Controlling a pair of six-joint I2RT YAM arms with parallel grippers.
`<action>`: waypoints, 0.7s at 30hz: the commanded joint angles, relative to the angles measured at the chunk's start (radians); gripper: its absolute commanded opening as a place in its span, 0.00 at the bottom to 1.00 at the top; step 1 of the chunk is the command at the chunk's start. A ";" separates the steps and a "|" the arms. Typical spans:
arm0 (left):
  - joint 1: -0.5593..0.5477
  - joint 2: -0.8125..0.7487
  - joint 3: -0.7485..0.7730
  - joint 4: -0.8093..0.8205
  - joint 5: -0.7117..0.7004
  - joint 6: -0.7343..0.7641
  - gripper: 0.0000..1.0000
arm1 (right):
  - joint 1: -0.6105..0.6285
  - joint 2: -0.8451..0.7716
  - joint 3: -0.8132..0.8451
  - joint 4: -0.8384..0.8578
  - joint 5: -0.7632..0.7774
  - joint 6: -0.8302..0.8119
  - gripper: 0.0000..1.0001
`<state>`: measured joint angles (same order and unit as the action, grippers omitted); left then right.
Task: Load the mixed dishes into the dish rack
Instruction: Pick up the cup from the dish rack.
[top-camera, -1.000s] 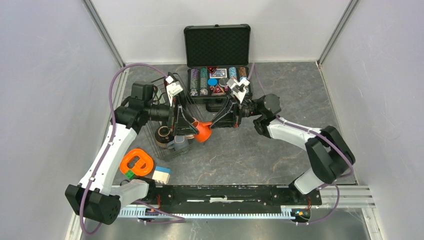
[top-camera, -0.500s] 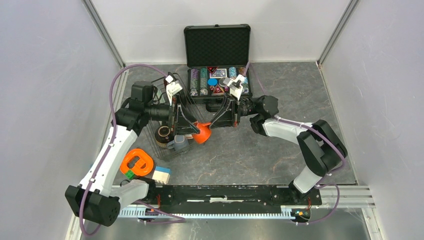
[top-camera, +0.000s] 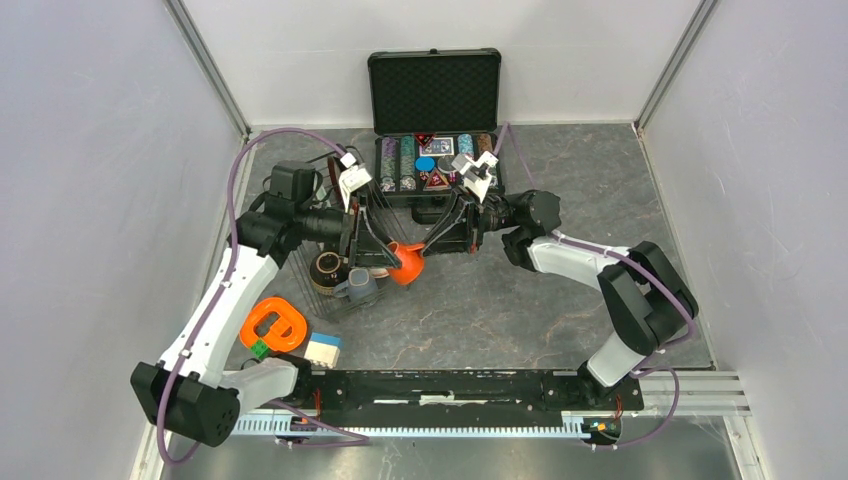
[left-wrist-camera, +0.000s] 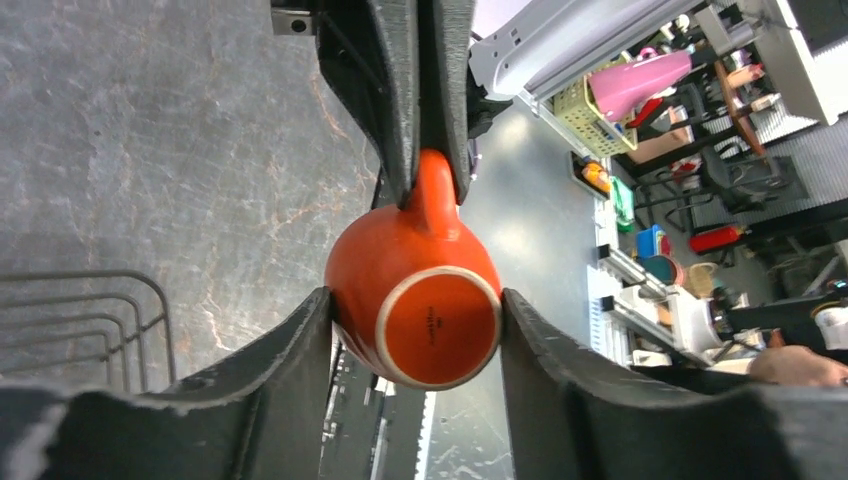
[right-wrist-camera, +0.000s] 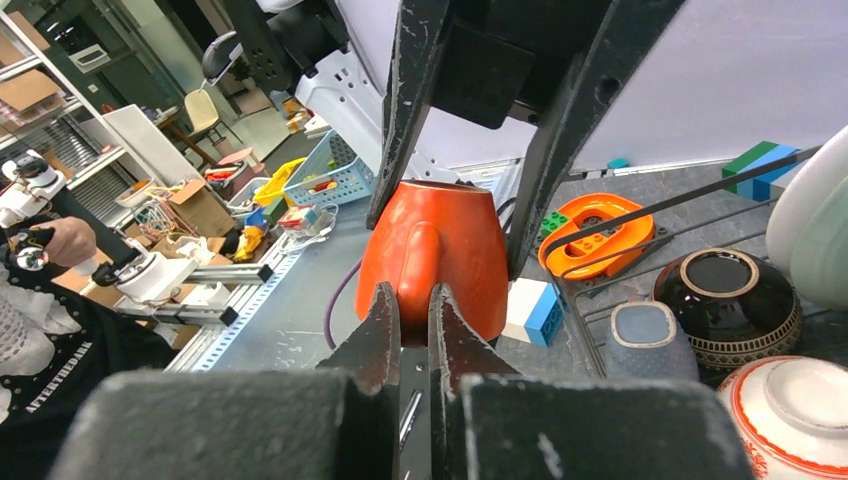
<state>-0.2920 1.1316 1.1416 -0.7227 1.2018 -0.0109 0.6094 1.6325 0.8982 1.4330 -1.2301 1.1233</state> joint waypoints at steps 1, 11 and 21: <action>0.004 -0.014 0.013 0.081 -0.068 -0.030 0.40 | 0.010 -0.056 0.025 0.028 0.053 -0.062 0.02; 0.004 -0.041 -0.002 0.104 -0.154 -0.036 0.02 | 0.010 -0.181 0.145 -1.015 0.324 -0.800 0.67; 0.005 -0.061 0.010 0.051 -0.417 -0.008 0.02 | 0.004 -0.219 0.136 -1.109 0.517 -0.817 0.85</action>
<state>-0.2893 1.1095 1.1378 -0.6724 0.9482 -0.0254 0.6197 1.4605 1.0126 0.4175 -0.8623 0.3717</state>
